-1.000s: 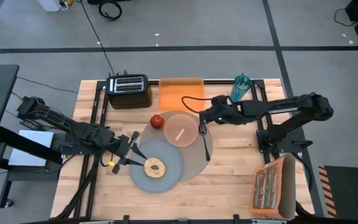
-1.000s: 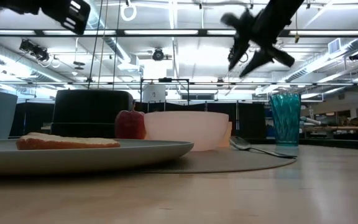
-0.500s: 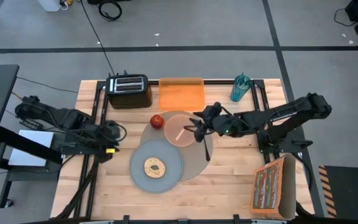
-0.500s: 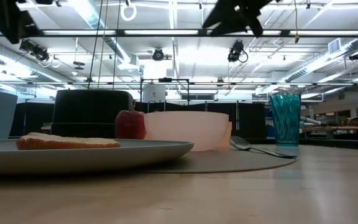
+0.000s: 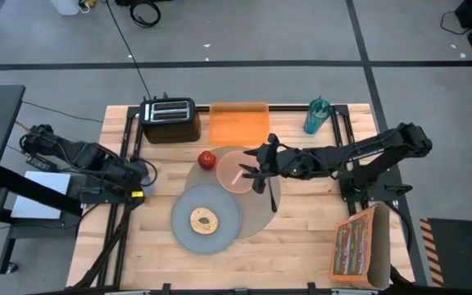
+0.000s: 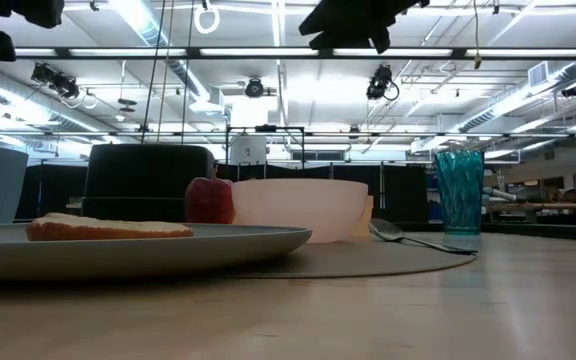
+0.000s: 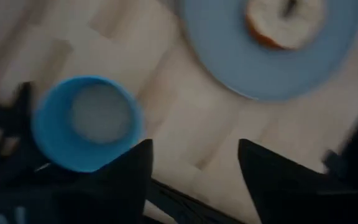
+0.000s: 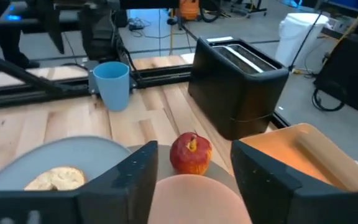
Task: Arrange a breakfast setting
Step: Put the light blue cup on the gray mat
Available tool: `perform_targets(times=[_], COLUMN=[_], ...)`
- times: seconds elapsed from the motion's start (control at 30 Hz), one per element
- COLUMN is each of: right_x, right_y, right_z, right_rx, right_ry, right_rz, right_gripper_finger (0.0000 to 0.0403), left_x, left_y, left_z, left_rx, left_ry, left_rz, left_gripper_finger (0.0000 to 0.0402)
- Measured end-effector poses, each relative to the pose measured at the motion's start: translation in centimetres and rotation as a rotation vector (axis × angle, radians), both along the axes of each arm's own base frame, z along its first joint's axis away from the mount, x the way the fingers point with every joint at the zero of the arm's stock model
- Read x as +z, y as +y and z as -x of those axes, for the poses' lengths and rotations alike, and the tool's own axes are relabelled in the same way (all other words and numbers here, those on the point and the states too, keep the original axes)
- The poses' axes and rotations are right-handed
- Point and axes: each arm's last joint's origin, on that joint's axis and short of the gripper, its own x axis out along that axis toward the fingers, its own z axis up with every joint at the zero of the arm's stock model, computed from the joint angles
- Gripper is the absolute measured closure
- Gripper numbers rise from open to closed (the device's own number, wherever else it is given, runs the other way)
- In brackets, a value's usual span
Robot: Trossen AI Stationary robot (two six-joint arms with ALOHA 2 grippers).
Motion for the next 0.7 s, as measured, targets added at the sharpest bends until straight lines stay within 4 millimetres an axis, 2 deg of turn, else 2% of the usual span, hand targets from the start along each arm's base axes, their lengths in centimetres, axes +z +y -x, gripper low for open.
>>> perform_targets(times=[0.1, 0.27, 0.43, 0.53, 0.7], right_x=[-0.1, -0.3, -0.7, -0.9, -0.9], right_y=[-0.3, -1.0, -1.8, -2.2, -2.6], right_z=[0.0, 0.0, 0.0, 0.1, 0.1], right_rx=[0.024, 0.039, 0.086, 0.095, 0.119], right_ry=[0.028, 0.057, 0.107, 0.127, 0.141], right_rz=[0.031, 0.049, 0.023, 0.026, 0.039], right_gripper_finger=[0.0160, 0.0136, 0.0134, 0.0136, 0.0137], left_x=[-0.5, -2.4, -4.4, -4.6, -5.7], left_y=[0.3, 0.4, 0.1, -0.3, -0.7], left_z=[0.2, 0.1, -0.5, -1.4, -2.6], left_rx=[0.071, 0.143, 0.157, 0.134, 0.133], left_ry=[0.023, 0.072, 0.088, 0.084, 0.174], left_rz=[-0.066, -0.104, -0.110, -0.122, -0.187], left_gripper_finger=[0.0133, 0.0138, 0.0154, 0.0162, 0.0174])
